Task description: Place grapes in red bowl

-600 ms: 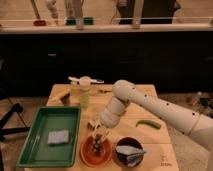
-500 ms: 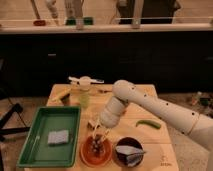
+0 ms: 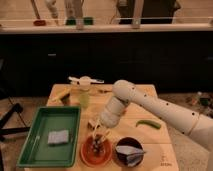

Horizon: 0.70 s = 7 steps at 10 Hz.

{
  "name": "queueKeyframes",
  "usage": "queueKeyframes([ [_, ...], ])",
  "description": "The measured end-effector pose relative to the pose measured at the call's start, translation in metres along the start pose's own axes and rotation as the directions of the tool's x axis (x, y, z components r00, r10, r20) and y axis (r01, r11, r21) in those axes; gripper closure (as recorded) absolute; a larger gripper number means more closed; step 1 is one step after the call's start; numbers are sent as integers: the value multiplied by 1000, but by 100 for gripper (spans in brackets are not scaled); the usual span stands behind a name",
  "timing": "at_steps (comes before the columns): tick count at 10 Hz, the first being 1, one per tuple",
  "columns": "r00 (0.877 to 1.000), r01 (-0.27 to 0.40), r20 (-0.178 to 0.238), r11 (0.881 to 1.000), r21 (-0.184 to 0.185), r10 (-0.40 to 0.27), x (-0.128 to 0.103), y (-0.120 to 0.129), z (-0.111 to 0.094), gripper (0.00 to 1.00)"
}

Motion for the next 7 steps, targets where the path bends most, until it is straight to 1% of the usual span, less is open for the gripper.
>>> queueKeyframes([
  [1, 1000, 0, 0, 1000, 0, 0, 0, 0, 0, 20],
  [7, 1000, 0, 0, 1000, 0, 0, 0, 0, 0, 20],
])
